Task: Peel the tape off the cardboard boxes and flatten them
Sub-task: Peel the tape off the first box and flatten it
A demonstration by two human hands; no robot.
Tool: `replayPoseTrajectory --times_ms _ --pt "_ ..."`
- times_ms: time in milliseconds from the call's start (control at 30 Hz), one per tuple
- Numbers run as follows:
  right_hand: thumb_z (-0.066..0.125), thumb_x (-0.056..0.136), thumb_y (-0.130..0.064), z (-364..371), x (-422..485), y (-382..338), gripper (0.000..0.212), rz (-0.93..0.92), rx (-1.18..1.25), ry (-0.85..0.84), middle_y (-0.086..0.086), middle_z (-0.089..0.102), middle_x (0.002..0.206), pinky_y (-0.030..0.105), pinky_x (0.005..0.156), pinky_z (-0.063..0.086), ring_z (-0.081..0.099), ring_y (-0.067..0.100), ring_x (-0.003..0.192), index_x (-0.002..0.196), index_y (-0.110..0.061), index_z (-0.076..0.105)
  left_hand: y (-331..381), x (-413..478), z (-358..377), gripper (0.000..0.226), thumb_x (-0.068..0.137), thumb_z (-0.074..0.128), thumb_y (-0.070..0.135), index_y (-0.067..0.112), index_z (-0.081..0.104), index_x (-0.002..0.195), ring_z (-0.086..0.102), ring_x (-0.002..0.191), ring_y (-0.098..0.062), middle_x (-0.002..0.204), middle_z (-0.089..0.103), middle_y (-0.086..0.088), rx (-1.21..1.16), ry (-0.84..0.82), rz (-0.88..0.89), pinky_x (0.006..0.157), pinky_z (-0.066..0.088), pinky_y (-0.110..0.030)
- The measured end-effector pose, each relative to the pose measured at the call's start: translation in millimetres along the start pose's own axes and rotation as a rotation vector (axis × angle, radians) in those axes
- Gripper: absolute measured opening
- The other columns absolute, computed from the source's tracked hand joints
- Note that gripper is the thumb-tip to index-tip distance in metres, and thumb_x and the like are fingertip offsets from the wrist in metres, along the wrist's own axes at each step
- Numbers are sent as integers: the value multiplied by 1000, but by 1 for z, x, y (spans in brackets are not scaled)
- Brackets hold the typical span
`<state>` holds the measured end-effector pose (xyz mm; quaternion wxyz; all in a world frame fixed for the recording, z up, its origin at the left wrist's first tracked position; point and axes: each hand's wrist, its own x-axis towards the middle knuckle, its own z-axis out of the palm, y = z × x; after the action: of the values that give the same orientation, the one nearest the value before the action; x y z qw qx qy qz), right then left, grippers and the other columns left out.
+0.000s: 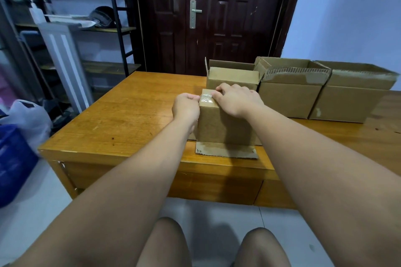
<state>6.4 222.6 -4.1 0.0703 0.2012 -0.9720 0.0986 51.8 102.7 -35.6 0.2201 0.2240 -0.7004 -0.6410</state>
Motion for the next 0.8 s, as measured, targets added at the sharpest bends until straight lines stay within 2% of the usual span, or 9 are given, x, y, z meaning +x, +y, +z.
replayPoseTrajectory --times_ms 67,133,267,333,500,600,733,800 --pt "22 87 -74 -4 -1 -1 71 18 29 -54 9 42 147 52 109 27 38 33 134 142 -32 37 0 2 -1 15 97 50 15 13 65 95 59 94 -21 101 65 -6 60 -17 18 76 48 -30" --pt "28 77 -85 -9 -1 -1 85 12 40 -132 8 35 151 53 112 22 32 34 138 146 -34 32 3 6 -4 15 96 51 13 15 65 90 59 94 -23 100 65 -7 187 -11 65 82 51 -34" --pt "48 68 -85 -16 1 3 95 -27 129 -245 6 28 156 53 114 21 28 34 140 149 -39 25 13 9 -9 14 95 53 13 15 64 87 60 90 -24 95 66 -7 405 32 171 83 53 -37" --pt "52 67 -84 -15 2 5 97 -48 166 -258 4 29 156 53 114 22 29 31 140 148 -40 25 21 9 -13 15 96 51 13 14 64 88 60 87 -23 92 65 -7 499 0 194 80 54 -37" --pt "54 67 -82 -16 -2 3 96 -50 205 -247 2 33 153 52 113 23 32 30 138 148 -38 27 47 13 -28 20 95 47 2 3 65 89 55 61 -16 74 59 -8 480 -180 83 59 47 -25" --pt "52 66 -85 -15 -4 1 96 -37 185 -241 2 34 153 53 113 23 33 30 138 147 -41 27 61 12 -29 24 92 44 -5 -6 67 99 51 61 -20 75 57 -14 490 -203 88 56 44 -26" --pt "51 67 -84 -16 -4 1 92 -32 172 -232 2 34 153 53 113 21 31 30 139 146 -44 27 76 7 -28 23 94 42 -3 0 61 82 47 54 -13 65 52 -8 452 -281 17 52 44 -22" --pt "53 67 -83 -15 -3 2 89 -36 187 -218 1 35 153 52 113 21 31 30 139 145 -47 28 78 6 -26 20 92 43 -4 2 59 84 47 54 -14 65 51 -9 416 -276 -9 51 44 -22"
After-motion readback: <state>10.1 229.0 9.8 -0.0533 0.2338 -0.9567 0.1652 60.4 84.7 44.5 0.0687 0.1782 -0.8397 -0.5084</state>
